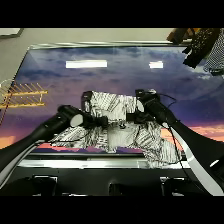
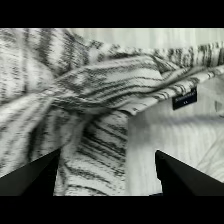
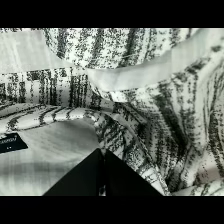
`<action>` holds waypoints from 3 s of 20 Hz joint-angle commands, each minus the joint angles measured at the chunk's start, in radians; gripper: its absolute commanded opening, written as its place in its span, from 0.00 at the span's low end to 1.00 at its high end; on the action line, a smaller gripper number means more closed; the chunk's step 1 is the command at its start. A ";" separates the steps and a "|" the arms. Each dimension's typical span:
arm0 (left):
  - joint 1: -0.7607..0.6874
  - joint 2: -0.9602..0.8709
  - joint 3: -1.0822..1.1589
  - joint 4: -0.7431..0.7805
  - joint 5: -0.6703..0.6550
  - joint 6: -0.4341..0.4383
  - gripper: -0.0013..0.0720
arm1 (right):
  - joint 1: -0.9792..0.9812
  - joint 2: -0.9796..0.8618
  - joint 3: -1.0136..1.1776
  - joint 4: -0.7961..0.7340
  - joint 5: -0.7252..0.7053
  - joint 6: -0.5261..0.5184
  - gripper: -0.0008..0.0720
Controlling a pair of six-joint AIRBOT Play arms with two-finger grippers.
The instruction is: Fold the clothes and pants, and hang the long-sleeved shirts on hangers.
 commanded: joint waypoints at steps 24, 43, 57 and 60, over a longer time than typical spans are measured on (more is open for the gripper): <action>0.061 -0.122 0.589 0.198 -0.362 0.096 0.06 | -0.012 0.232 0.288 -0.111 0.162 -0.008 0.07; 0.051 0.274 0.896 0.149 -0.396 0.098 0.06 | -0.012 0.489 0.770 0.032 -0.023 -0.056 0.07; 0.052 0.117 0.272 0.139 -0.373 -0.045 0.06 | 0.126 0.271 0.236 -0.180 0.333 0.153 0.07; 0.053 0.100 0.190 0.123 -0.297 -0.045 0.06 | 0.146 0.273 0.062 -0.163 0.198 0.304 0.07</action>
